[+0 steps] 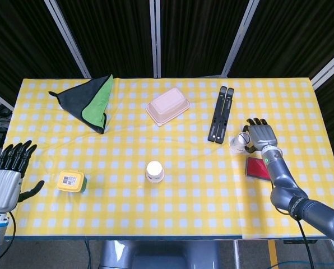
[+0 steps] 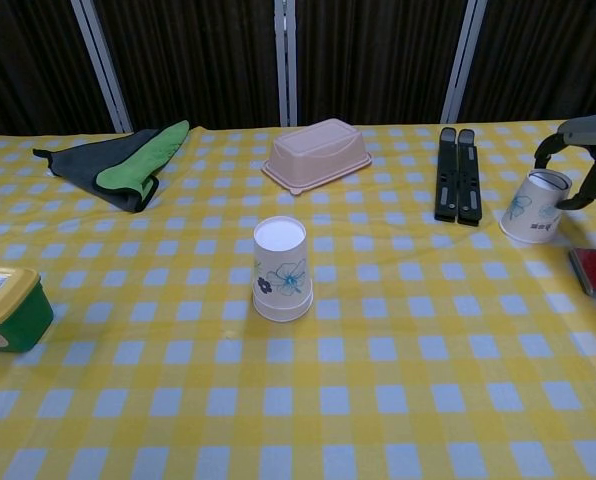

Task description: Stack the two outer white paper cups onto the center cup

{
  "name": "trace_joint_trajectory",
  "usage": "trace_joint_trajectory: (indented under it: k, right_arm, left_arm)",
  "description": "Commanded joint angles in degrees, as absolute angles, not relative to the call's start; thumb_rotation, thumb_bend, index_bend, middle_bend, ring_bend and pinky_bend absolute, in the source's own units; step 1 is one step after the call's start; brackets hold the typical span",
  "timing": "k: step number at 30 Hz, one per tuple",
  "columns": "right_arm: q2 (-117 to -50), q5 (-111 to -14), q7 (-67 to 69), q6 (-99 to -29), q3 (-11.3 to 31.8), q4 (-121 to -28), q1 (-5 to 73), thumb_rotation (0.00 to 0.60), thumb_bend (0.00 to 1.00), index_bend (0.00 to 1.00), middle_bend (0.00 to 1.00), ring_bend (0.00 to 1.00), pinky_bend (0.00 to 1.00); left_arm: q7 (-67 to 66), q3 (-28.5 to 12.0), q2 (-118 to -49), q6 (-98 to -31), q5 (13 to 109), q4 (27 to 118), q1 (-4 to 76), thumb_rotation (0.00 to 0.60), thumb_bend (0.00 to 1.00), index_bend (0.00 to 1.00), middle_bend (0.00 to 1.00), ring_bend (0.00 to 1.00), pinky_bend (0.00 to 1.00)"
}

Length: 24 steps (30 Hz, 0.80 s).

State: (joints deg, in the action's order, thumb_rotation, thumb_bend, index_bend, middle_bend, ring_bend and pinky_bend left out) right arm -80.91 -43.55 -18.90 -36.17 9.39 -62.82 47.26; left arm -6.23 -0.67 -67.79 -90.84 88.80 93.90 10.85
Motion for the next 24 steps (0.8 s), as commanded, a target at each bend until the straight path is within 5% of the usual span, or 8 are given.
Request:
trace_joint_trajectory:
  k: [1, 24]
  right_arm:
    - [-81.3, -46.4, -16.9, -38.0, 9.9, -62.9, 46.7, 0.6, 0.23, 0.46, 0.15, 0.0, 0.0]
    - [-65.0, -50.9, -25.3, -53.2, 16.5, -108.3, 49.4, 0.6, 0.23, 0.46, 0.15, 0.0, 0.0]
  left_arm:
    - [-6.0, -0.9, -67.9, -90.6, 88.8, 93.7, 10.8, 0.6, 0.24, 0.0, 0.0, 0.0, 0.0]
    - [-4.9, -2.2, -67.6, -88.6, 87.9, 92.6, 9.9, 0.6, 0.24, 0.0, 0.0, 0.0, 0.0]
